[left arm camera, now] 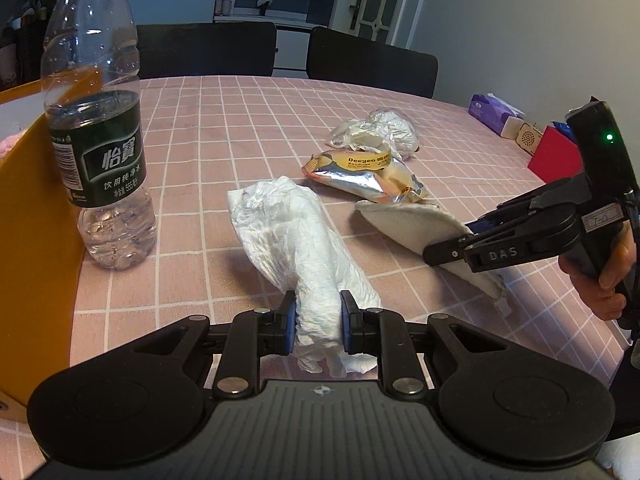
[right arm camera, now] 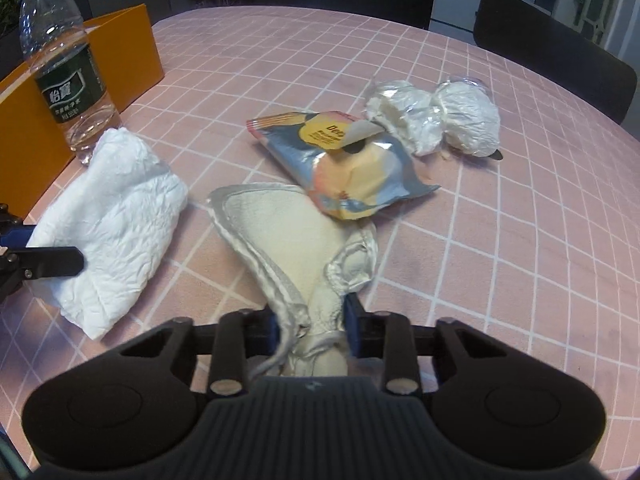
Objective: Organize soft objects
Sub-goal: 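Lift the tissue cloth with the left gripper while the right gripper lifts the fabric pad toward the box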
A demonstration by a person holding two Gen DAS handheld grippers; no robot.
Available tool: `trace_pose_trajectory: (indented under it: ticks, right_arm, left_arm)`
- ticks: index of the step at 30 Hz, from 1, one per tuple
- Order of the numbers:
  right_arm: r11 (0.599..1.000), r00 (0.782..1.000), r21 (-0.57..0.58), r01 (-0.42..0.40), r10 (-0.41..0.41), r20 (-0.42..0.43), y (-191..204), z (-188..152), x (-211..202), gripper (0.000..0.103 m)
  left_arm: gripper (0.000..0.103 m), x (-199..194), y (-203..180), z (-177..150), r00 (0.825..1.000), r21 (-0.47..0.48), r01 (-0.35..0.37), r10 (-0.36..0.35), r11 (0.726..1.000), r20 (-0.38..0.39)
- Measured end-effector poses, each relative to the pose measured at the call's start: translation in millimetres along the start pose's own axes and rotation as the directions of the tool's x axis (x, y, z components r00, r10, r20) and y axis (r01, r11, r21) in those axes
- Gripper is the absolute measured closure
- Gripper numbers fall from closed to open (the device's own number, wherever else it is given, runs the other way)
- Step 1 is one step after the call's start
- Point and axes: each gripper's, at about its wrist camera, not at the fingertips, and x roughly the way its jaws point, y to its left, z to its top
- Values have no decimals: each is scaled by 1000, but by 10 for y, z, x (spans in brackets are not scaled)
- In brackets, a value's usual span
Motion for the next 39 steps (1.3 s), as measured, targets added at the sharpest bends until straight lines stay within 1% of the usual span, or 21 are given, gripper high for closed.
trace_pose_trajectory:
  ticks: [2,4,9,11,14,20,23,28,31,33,36,39]
  right_arm:
    - [999,1000,-33,30,-30,-6,129,0,7,79]
    - [998,999,-58,39,-40,-20,230,-1,-21,81]
    - [995,999,-98,6,-11,-44,522,-27,-207,82]
    - [993,999,-118,-13,8,-39,663,-57,-309,82]
    - [991,1000,-131,-20,19,-13,842,-106,-475,82]
    - [995,998,-91,-31,37,59,991,-169,-795,82]
    - [996,994,-75,-46,53,95,1087,-144,-968,82]
    - [993,985,-94,-75,89,148,1312,-10,-1199,82]
    - [989,978,-114,-99,118,171,1481,100,-1299,82]
    - [984,973,-142,-107,133,188,1618,191,-1355,82]
    - [976,965,-187,-114,153,213,1846,361,-1413,82]
    - [964,955,-238,-120,177,238,2109,554,-1431,81]
  left_arm:
    - [80,-69,3,-9,1000,-3,1,-1,1000,15]
    - [80,-154,12,-20,999,-5,1,-1,1000,35]
    - [80,-374,65,-55,996,-14,-1,2,1000,85]
    - [80,-436,50,-72,995,-14,0,1,1000,101]
    - [80,-558,55,-86,991,-16,1,2,1000,132]
    - [80,-918,120,-120,978,-18,19,-15,1000,206]
    - [80,-1128,150,-129,970,-6,22,-19,1000,244]
    - [80,-1511,291,-124,950,0,19,-18,1000,310]
    - [80,-1719,424,-114,942,1,-8,7,1000,335]
    - [80,-1831,518,-98,939,8,-40,34,999,342]
    - [80,-2008,699,-42,931,17,-105,92,994,352]
    - [80,-2176,886,42,916,20,-180,160,983,368]
